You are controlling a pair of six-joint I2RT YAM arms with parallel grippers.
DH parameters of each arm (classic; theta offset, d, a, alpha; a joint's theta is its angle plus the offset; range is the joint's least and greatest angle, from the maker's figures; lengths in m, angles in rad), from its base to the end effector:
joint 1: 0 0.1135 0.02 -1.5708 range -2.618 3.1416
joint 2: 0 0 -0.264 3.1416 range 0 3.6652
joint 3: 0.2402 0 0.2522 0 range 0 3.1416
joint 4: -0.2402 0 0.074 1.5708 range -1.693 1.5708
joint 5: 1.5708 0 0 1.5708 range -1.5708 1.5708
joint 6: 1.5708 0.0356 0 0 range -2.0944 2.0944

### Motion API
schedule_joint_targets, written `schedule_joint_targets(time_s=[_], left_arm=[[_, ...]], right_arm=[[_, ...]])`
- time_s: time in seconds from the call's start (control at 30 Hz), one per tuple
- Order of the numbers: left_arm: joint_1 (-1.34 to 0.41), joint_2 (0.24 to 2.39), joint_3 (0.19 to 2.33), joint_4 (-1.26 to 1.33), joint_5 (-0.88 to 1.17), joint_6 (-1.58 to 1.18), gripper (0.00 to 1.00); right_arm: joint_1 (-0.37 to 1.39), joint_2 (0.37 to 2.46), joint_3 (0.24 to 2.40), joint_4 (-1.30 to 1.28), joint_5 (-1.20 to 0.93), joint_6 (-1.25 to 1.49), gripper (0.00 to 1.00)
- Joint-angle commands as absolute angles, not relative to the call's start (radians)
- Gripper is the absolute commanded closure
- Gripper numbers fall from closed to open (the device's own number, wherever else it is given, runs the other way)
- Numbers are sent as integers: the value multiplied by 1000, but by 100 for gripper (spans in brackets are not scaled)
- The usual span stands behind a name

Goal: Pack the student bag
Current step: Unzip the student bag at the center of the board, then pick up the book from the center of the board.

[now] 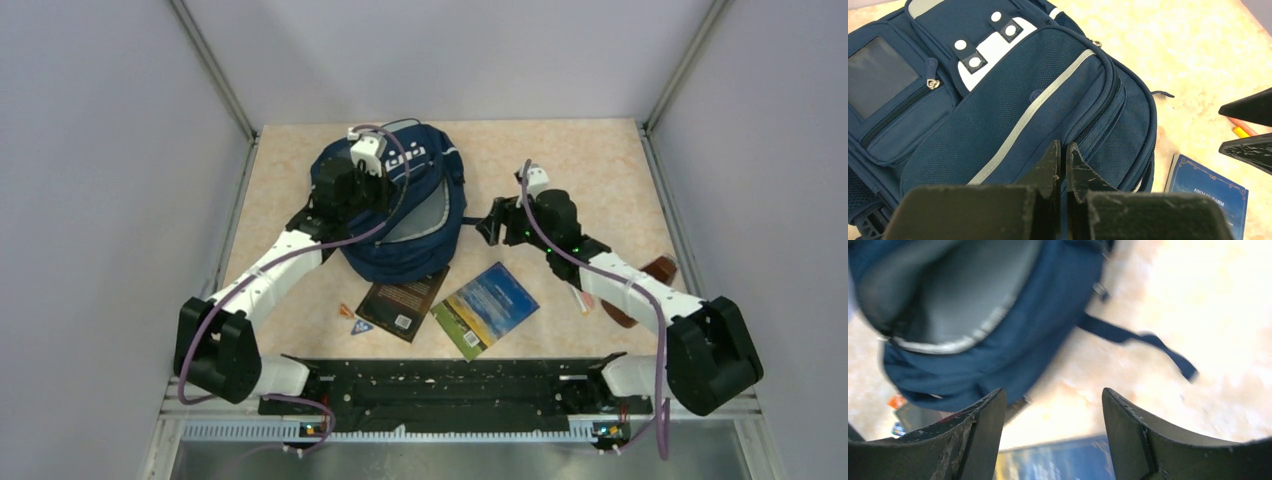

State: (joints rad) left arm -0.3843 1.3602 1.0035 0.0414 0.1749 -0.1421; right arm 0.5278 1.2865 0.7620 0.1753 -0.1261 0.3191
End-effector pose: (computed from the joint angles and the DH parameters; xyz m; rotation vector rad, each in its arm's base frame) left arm 0.2934 -0.1253 0.3085 0.3516 1.8825 -0.5226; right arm 0.2489 0.1503 0.2588 -0.2928 1.9568 0.6824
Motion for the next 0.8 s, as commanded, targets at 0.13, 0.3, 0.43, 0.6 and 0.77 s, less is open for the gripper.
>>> schedule_joint_targets(time_s=[0.13, 0.3, 0.43, 0.6, 0.77], left_arm=[[-357, 1297, 1097, 98, 149, -192, 100], [-357, 1294, 1053, 95, 131, -186, 100], [-357, 1291, 1013, 100, 141, -187, 100], [-361, 1273, 968, 98, 204, -167, 76], [-442, 1193, 919, 48, 101, -118, 44]], right_arm=[[265, 1269, 605, 23, -284, 362, 28], [226, 1359, 560, 12, -402, 339, 28], [228, 1395, 519, 75, -506, 359, 29], [236, 1430, 517, 117, -610, 354, 30], [247, 1458, 546, 119, -659, 330, 32]])
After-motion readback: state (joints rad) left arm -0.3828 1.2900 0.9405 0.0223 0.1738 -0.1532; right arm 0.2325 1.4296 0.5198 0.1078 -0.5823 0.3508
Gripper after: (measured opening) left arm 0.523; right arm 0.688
